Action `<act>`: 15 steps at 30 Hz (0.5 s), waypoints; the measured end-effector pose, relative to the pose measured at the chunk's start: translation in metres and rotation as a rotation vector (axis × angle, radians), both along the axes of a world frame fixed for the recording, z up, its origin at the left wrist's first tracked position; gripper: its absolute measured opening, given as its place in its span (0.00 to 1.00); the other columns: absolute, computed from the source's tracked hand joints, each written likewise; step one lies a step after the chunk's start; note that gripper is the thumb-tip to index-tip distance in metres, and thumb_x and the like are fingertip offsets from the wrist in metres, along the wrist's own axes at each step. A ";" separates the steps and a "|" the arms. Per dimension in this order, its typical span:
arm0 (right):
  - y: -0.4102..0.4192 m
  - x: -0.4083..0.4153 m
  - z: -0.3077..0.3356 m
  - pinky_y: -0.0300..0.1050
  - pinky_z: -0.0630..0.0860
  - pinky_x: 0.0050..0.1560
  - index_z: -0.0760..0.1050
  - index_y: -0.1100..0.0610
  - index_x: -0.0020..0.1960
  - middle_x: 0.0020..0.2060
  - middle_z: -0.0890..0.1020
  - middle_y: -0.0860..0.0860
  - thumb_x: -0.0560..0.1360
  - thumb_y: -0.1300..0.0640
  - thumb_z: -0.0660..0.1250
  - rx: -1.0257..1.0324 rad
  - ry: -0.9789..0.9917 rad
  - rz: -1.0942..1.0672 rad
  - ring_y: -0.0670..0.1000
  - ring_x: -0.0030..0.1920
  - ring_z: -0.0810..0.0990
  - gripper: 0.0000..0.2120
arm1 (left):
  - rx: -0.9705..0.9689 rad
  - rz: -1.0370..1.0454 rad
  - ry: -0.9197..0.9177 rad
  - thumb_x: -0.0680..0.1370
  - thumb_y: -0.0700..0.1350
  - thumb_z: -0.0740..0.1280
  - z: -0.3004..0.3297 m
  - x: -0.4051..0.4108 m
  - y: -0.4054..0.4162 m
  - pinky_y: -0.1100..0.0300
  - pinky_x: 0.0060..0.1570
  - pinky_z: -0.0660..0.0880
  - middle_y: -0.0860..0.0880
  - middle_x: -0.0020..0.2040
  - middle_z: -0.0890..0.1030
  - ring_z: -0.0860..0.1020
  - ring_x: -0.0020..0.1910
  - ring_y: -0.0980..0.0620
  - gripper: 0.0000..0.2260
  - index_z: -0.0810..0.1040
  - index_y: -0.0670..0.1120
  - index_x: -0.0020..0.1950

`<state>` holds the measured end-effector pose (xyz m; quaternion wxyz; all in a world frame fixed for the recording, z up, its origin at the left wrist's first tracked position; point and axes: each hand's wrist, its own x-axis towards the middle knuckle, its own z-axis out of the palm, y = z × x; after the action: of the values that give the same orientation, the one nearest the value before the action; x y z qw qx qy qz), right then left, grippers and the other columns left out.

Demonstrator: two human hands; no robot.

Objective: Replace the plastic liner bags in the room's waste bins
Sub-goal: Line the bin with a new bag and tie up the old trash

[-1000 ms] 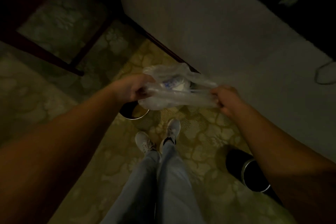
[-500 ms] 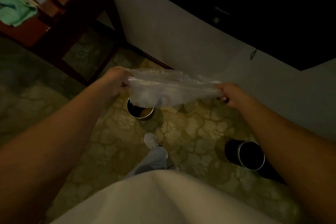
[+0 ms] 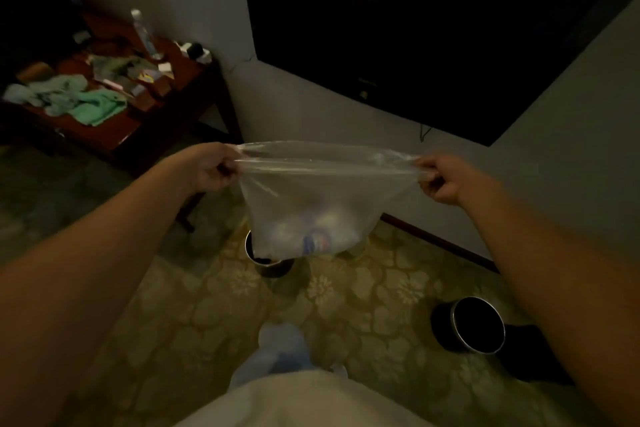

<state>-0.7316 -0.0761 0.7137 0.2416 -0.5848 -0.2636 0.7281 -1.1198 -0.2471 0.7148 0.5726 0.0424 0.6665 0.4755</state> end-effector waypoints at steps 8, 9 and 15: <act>0.002 -0.013 0.065 0.30 0.60 0.18 0.60 0.51 0.36 0.30 0.59 0.47 0.81 0.68 0.60 0.263 0.129 -0.006 0.41 0.20 0.58 0.20 | 0.170 0.061 -0.023 0.84 0.38 0.58 0.078 -0.032 0.007 0.70 0.26 0.74 0.51 0.38 0.72 0.71 0.35 0.58 0.12 0.74 0.48 0.42; 0.003 -0.018 0.073 0.31 0.59 0.18 0.61 0.51 0.36 0.30 0.59 0.47 0.81 0.67 0.61 0.332 0.040 0.008 0.42 0.21 0.58 0.20 | 0.185 0.052 0.022 0.84 0.37 0.58 0.088 -0.035 0.008 0.69 0.25 0.74 0.50 0.38 0.71 0.70 0.35 0.58 0.13 0.73 0.48 0.42; -0.003 -0.038 0.109 0.40 0.64 0.25 0.78 0.55 0.50 0.31 0.72 0.53 0.81 0.61 0.65 0.696 -0.474 0.022 0.48 0.27 0.65 0.04 | 0.207 -0.133 0.605 0.79 0.34 0.67 0.123 -0.061 0.019 0.59 0.32 0.79 0.40 0.48 0.76 0.77 0.42 0.48 0.02 0.78 0.40 0.48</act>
<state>-0.7697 -0.0790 0.8230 0.3495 -0.6167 -0.5485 0.4436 -1.1809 -0.2286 0.8376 0.3708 0.2832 0.7504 0.4682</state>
